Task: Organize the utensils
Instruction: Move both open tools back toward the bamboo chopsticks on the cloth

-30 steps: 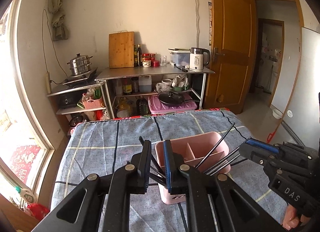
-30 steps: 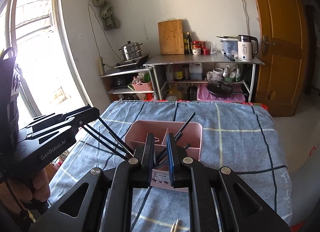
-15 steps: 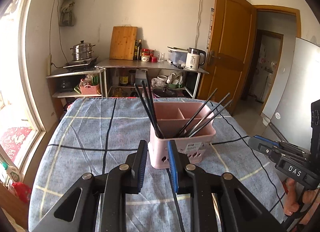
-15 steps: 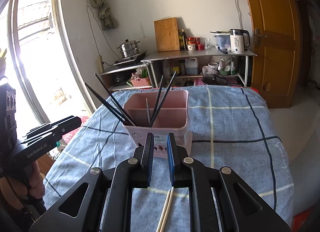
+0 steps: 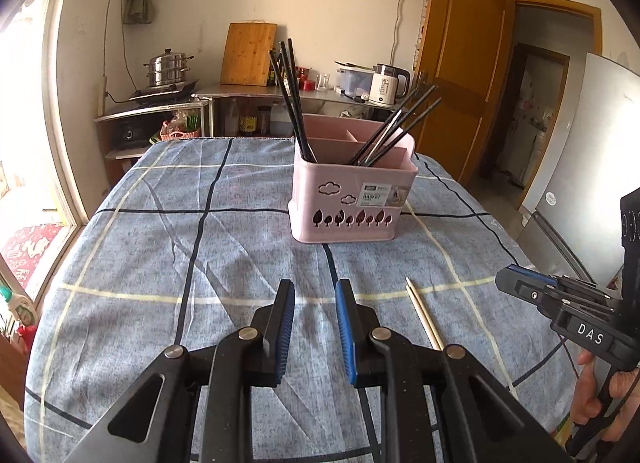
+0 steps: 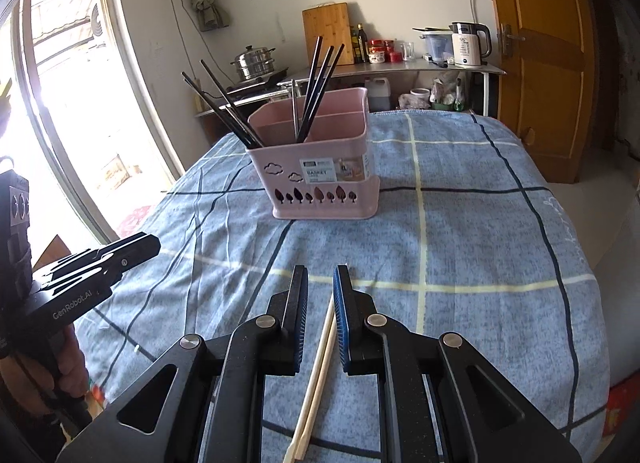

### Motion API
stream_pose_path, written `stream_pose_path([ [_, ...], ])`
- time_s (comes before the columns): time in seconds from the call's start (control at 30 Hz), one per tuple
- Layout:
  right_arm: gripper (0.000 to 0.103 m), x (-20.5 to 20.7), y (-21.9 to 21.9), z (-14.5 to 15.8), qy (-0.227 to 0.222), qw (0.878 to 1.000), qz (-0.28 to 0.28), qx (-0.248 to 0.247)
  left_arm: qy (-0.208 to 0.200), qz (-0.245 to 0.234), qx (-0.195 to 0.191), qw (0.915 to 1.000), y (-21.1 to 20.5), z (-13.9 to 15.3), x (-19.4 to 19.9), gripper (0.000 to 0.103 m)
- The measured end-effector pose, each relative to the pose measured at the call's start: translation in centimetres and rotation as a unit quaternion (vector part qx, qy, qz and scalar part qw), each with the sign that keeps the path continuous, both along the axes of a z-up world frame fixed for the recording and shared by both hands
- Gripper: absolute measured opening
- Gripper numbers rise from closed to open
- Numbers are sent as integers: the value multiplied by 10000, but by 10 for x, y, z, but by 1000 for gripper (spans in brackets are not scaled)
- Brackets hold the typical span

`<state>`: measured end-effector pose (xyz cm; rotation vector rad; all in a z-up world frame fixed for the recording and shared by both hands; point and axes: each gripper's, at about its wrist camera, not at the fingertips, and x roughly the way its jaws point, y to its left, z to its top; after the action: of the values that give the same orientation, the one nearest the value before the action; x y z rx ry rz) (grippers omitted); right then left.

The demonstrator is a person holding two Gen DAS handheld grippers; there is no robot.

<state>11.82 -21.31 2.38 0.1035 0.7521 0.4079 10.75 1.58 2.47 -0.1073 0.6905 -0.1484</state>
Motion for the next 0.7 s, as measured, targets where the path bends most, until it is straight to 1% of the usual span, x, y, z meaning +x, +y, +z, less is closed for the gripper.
stream_pose_path([
  [0.23, 13, -6, -3, -16, 189, 9998, -40, -23, 107, -37, 20, 9999, -6, -11, -10, 21],
  [0.4, 13, -5, -2, -23, 296, 9995, -29, -57, 158, -52, 15, 9999, -8, -15, -10, 21],
  [0.7, 13, -1, 4, -47, 571, 9982, 32, -204, 299, -59, -46, 9995, -8, -25, -9, 21],
])
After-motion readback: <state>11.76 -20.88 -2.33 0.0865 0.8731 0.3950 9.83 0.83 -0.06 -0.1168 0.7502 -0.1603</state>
